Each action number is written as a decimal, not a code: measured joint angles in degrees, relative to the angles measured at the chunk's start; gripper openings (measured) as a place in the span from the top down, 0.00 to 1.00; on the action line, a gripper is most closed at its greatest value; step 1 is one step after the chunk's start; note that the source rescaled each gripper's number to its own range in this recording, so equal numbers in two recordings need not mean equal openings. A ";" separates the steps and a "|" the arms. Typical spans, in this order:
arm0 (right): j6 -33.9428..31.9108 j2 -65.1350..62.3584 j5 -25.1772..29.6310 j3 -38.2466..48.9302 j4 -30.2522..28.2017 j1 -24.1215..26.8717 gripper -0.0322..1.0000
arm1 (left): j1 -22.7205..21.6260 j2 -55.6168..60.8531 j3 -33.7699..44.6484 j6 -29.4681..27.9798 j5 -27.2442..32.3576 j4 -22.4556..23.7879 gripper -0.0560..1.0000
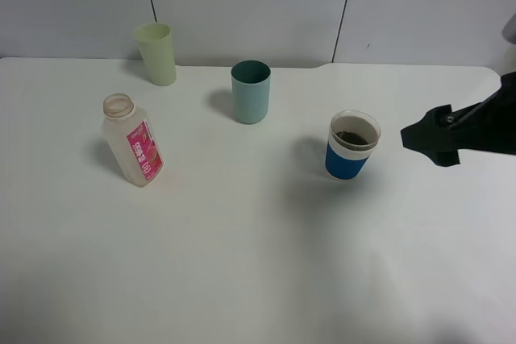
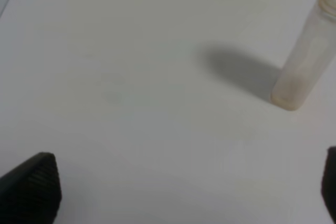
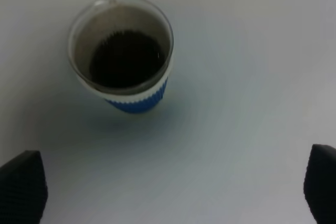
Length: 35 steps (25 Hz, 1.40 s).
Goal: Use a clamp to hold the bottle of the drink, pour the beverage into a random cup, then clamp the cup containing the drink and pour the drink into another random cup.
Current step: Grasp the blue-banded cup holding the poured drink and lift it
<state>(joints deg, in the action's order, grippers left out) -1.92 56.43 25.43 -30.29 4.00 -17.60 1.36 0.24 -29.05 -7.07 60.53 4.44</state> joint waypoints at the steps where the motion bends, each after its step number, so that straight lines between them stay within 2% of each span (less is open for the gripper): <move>1: 0.00 1.62 -0.64 0.00 0.00 0.00 0.00 | 0.00 0.00 0.00 0.00 0.00 0.00 0.00; 5: 0.43 6.93 -3.45 0.06 1.03 0.00 0.00 | 0.00 0.00 0.00 0.00 0.00 0.00 0.00; 10: 4.10 11.80 -4.40 0.06 3.48 0.00 0.00 | 0.00 0.00 0.00 0.00 0.00 0.00 0.00; 23: 4.76 21.52 -11.58 0.11 0.27 -0.91 0.00 | 0.00 0.00 0.00 0.00 0.00 0.00 0.00; 30: 4.09 25.73 -17.83 0.18 -1.09 -3.62 0.00 | 0.00 0.00 0.00 0.00 0.00 0.00 0.00; 35: 1.92 27.75 -26.23 4.89 -2.65 -4.39 0.00 | 0.00 0.00 0.00 0.00 0.00 0.00 0.00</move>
<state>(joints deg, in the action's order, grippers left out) 0.00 84.18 -0.80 -25.40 1.36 -21.99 1.36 0.24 -29.05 -7.07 60.53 4.44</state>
